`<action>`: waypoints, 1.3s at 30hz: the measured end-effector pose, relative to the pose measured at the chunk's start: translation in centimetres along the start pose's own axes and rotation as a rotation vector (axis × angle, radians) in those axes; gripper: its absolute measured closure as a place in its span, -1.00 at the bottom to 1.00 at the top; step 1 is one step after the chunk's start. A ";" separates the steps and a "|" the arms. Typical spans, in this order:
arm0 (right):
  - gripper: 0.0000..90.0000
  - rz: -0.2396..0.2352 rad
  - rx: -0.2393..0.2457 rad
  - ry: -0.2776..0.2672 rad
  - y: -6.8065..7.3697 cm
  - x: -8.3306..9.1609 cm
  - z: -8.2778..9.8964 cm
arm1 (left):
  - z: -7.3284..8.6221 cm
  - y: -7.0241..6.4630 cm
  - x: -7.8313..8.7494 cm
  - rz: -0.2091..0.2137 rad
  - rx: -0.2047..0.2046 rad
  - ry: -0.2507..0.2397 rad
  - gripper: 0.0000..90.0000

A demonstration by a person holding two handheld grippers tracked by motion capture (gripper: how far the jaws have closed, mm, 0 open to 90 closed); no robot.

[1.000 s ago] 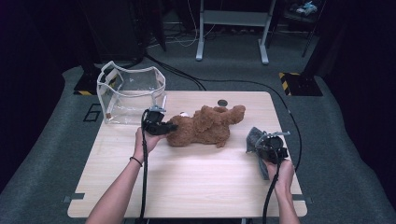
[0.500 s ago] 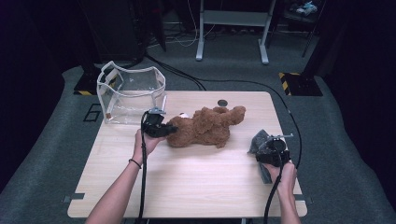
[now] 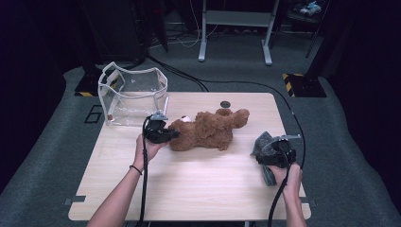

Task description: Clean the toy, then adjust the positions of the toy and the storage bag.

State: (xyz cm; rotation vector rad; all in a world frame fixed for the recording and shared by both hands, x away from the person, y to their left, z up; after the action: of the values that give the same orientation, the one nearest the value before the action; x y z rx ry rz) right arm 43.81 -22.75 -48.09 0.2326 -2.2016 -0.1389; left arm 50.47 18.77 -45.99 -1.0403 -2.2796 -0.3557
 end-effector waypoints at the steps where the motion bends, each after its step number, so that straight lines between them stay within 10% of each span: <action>1: -0.91 -0.008 -0.001 -0.005 0.2 0.1 -0.2 | 0.1 -0.1 0.0 0.000 0.002 0.000 0.74; 25: -0.92 -0.102 0.049 0.001 3.2 0.1 -2.6 | 1.2 -1.0 0.5 0.005 -0.021 -0.017 0.73; 39: -0.91 -0.131 0.064 -0.006 4.2 0.7 -4.5 | 0.2 -0.5 2.1 -0.020 0.053 -0.088 -0.11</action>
State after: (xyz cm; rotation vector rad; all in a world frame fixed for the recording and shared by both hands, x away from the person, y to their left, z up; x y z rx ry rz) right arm 46.52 -18.91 -44.08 0.4126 -2.1989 -0.1421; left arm 48.88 19.82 -44.85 -1.0261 -2.3656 -0.2610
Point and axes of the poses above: each handheld gripper's, and its own axes: x roughly backward along the jaws, z roughly out of its underside, y roughly to its left, the point moved 3 cm from there along -x, roughly forward along the jaws, and after that the axes turned 10 degrees about -x, right-handed, at the moved point
